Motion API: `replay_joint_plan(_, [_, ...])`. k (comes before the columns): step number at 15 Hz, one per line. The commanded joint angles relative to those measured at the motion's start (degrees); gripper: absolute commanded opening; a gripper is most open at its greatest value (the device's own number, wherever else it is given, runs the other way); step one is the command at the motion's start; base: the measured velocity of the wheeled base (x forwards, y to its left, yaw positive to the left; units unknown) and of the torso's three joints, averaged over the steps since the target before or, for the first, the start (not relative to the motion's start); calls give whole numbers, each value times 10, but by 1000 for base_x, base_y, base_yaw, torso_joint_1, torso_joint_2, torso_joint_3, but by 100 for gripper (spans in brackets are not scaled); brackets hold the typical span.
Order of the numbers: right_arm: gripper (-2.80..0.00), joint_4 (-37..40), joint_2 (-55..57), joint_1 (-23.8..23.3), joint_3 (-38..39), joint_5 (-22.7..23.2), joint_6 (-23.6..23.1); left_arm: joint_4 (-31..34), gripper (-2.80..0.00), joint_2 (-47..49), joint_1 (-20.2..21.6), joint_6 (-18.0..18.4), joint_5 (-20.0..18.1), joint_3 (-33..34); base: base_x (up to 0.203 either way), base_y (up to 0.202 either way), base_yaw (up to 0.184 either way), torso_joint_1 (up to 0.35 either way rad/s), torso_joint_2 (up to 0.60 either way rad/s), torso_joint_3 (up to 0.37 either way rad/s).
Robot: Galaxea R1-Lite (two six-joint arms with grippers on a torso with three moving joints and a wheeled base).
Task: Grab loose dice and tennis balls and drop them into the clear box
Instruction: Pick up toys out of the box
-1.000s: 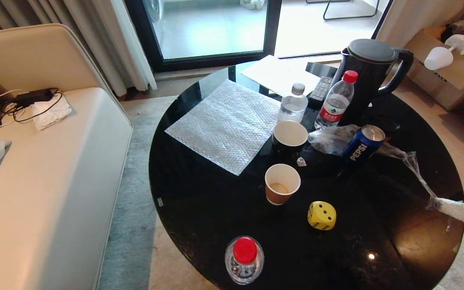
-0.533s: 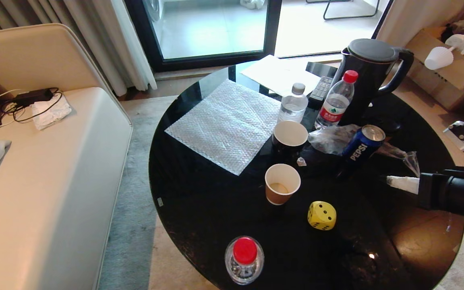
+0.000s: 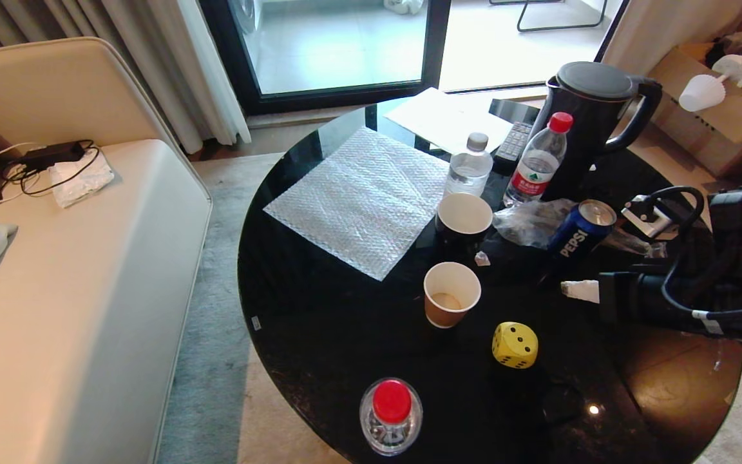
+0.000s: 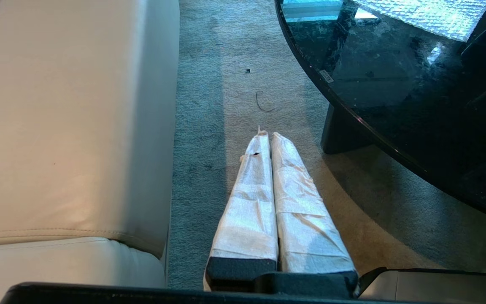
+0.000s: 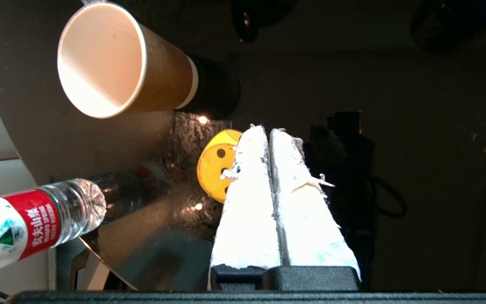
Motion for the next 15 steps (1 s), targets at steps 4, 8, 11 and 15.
replay_joint_plan(4, [-280,-1,8,2,-2,1,0,0,-280,0,0,0,0,1,0,0,0,0,0,0])
replay_joint_plan(8, [0,27,8,1,6,2,-25,0,-280,0,0,0,0,1,0,0,0,0,0,0])
replay_joint_plan(11, [0,38,8,2,5,0,-36,0,-280,0,0,0,0,1,0,0,0,0,0,0])
replay_joint_plan(15, [0,88,8,2,7,-7,-118,0,-280,0,0,0,0,1,0,0,0,0,0,0])
